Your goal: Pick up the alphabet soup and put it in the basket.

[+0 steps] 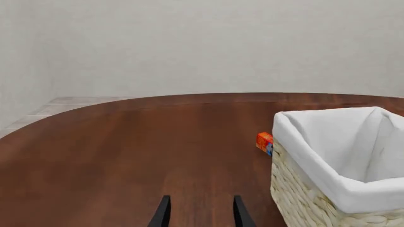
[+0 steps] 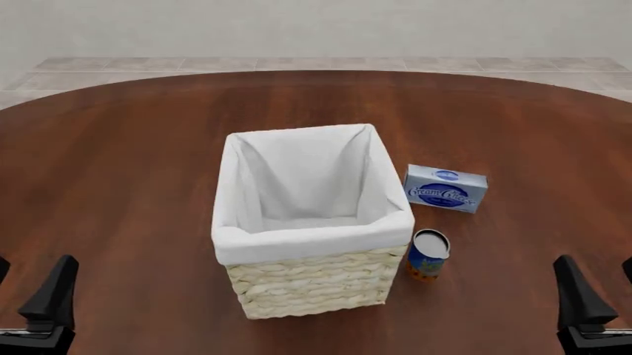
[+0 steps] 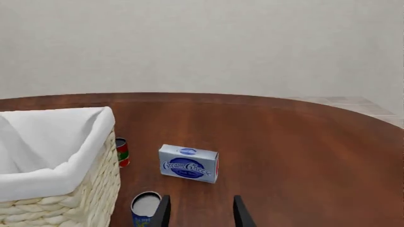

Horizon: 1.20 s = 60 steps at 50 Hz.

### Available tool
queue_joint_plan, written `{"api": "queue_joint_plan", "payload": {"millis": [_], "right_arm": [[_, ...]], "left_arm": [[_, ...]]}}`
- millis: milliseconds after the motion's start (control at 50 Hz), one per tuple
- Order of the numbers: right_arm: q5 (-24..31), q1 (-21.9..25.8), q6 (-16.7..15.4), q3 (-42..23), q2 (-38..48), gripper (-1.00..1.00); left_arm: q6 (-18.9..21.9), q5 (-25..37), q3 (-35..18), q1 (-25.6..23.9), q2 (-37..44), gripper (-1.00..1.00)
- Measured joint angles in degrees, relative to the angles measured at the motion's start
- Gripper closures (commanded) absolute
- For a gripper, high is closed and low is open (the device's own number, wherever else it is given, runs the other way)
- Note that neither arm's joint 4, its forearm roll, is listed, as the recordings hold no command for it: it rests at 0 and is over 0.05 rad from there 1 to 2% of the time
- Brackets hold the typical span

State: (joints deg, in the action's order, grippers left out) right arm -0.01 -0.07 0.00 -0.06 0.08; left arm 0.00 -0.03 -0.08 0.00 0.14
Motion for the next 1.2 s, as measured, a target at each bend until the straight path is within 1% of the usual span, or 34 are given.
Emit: {"api": "queue_joint_plan", "payload": {"millis": [320,540,680,900,1000,1200], "right_arm": [[-0.08,0.46,-1.15,-0.04,0.95,-1.0],[-4.83,2.38,-2.56,-0.44,7.18,-1.0],[-8.61,4.25,-3.74,-2.16,14.56,-1.0],[-17.28,7.93,-4.84,-4.8,30.39,-1.0],[-19.95,9.31,-5.26,-6.39,36.43,-1.0],[-23.45,13.15,-4.11,-9.2,47.2,-1.0]], "left_arm": [[0.0,-0.07,-0.13,-0.06,0.23,-1.0],[-0.01,-0.08,-0.15,-0.08,0.27,-1.0],[-0.01,-0.08,-0.16,-0.09,0.28,-1.0],[0.0,-0.08,-0.16,-0.1,0.28,-1.0],[-0.01,-0.08,-0.16,-0.1,0.29,-1.0],[0.0,-0.08,-0.16,-0.1,0.29,-1.0]]}}
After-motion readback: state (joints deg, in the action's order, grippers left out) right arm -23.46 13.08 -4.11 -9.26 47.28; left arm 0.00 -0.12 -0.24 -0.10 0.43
